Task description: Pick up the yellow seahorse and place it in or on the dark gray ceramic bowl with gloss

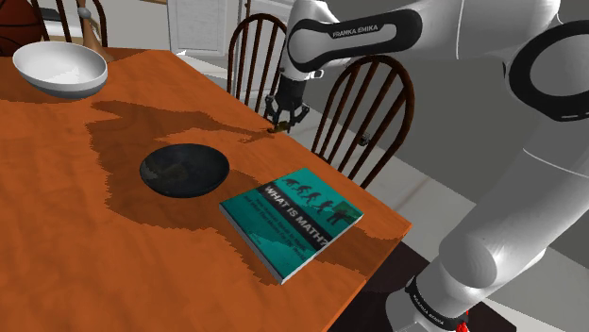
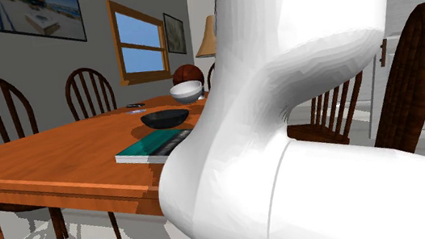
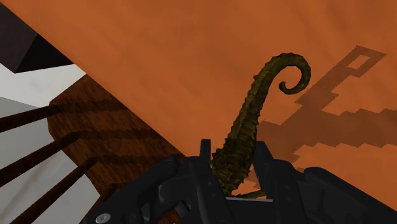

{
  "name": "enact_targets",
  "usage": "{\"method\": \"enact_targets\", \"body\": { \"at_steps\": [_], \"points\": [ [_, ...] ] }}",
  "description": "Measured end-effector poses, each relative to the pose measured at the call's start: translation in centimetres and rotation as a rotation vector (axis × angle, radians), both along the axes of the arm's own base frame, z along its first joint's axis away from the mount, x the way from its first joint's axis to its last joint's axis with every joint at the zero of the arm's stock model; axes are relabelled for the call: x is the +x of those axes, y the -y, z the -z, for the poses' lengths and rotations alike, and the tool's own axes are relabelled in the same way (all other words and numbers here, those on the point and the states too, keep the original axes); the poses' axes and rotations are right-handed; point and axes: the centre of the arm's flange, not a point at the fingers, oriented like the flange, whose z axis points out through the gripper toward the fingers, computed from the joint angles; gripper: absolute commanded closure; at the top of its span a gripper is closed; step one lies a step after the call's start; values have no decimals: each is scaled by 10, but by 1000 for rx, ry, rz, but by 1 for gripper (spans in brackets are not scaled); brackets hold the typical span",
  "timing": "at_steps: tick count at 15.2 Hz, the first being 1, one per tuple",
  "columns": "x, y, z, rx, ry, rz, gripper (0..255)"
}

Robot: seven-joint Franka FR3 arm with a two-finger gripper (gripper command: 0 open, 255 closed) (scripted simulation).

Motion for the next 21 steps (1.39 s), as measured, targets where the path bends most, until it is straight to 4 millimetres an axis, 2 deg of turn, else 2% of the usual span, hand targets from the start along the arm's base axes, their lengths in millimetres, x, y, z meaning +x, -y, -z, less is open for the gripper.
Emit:
{"method": "enact_targets", "body": {
  "at_steps": [17,19,21],
  "points": [
    [-2,-1,-89,0,0,0,255],
    [-5,-15,-93,0,0,0,255],
    [-12,-41,-95,0,0,-1,255]
  ]
}}
